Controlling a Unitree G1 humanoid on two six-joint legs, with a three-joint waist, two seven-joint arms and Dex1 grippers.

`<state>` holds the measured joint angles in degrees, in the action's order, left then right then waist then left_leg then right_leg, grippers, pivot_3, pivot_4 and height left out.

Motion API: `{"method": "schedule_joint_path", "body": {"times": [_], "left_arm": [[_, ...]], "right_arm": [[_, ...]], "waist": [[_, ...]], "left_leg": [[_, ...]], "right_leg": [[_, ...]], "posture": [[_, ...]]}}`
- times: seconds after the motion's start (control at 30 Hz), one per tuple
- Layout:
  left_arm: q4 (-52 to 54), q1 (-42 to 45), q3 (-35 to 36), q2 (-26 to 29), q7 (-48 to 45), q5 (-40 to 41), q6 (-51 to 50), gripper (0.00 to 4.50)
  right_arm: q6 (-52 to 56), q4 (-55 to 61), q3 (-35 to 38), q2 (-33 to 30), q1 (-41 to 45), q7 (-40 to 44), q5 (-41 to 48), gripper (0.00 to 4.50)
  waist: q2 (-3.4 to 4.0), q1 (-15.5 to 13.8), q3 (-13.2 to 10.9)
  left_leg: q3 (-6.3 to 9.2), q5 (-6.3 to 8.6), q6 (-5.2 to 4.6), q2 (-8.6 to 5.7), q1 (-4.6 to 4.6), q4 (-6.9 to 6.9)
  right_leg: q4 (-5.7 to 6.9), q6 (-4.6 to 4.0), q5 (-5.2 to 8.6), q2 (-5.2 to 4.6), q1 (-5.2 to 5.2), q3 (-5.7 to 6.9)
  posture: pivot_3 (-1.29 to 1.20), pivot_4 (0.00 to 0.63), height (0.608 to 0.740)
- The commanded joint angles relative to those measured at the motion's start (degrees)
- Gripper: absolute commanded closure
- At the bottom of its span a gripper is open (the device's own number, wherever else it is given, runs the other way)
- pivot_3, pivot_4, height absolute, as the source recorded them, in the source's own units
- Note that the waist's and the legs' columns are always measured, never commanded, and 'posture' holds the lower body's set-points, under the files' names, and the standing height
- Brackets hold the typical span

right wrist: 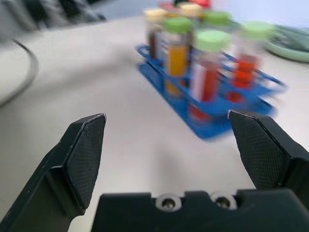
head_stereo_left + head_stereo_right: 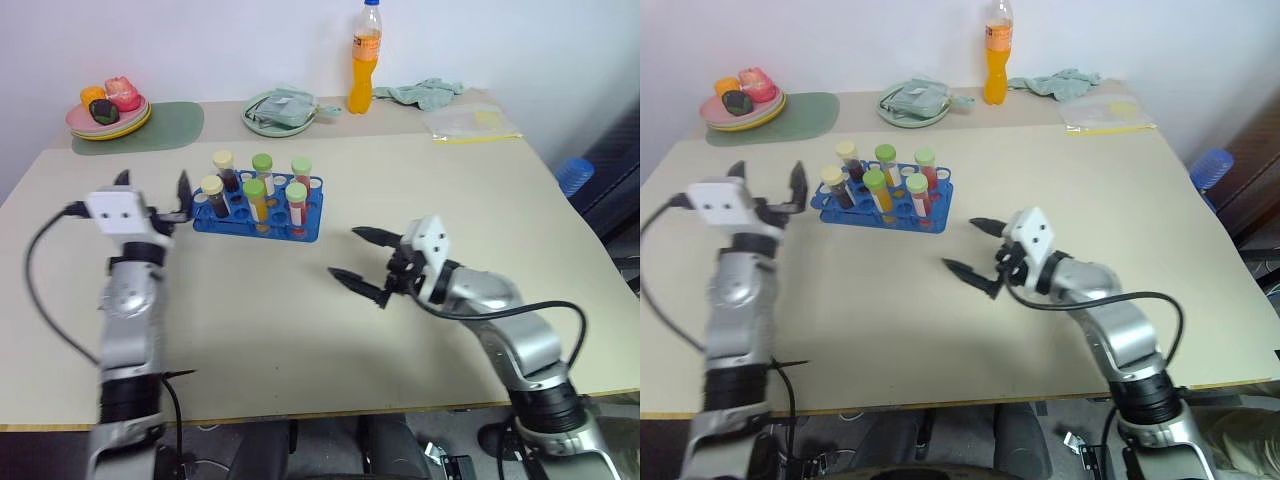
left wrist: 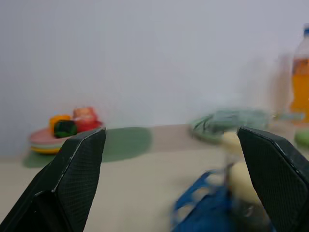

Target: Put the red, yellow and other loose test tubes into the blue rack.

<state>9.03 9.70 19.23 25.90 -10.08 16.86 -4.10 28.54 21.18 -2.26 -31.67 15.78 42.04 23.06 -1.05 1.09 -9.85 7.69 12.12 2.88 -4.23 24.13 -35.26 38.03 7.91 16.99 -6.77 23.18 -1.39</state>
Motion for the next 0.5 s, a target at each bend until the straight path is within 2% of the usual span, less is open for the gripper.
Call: {"method": "schedule_joint_path", "body": {"times": [0.03,0.2,0.5], "left_arm": [[5.35,-5.71,5.56,4.60,-6.13,5.32,-5.95,0.04],[7.48,-15.56,8.28,9.36,-13.74,8.64,-11.47,0.04],[9.67,-19.77,7.97,7.34,-14.29,8.40,-13.15,0.04]], "right_arm": [[0.12,-1.21,7.59,-3.86,-0.43,1.31,2.11,0.00],[-2.86,-9.68,13.49,-10.11,-1.66,4.37,0.45,0.00],[-7.52,-16.14,13.92,-12.77,-1.74,7.50,-1.30,0.00]], "waist": [[-0.01,-0.28,0.00],[0.00,-0.44,0.00],[0.02,-0.25,0.00]], "left_leg": [[0.00,0.00,0.00,0.00,0.00,-0.01],[-0.09,0.05,-0.08,0.02,-0.19,0.00],[-0.13,0.11,-0.16,0.11,-0.58,0.14]], "right_leg": [[-0.02,0.00,0.00,0.00,-0.03,0.00],[-0.17,-0.01,0.01,-0.03,-0.33,0.04],[-0.39,-0.02,0.02,-0.02,-0.72,0.02]], "posture": [[0.00,0.150,0.740],[0.00,0.150,0.740],[0.00,0.150,0.740]]}}
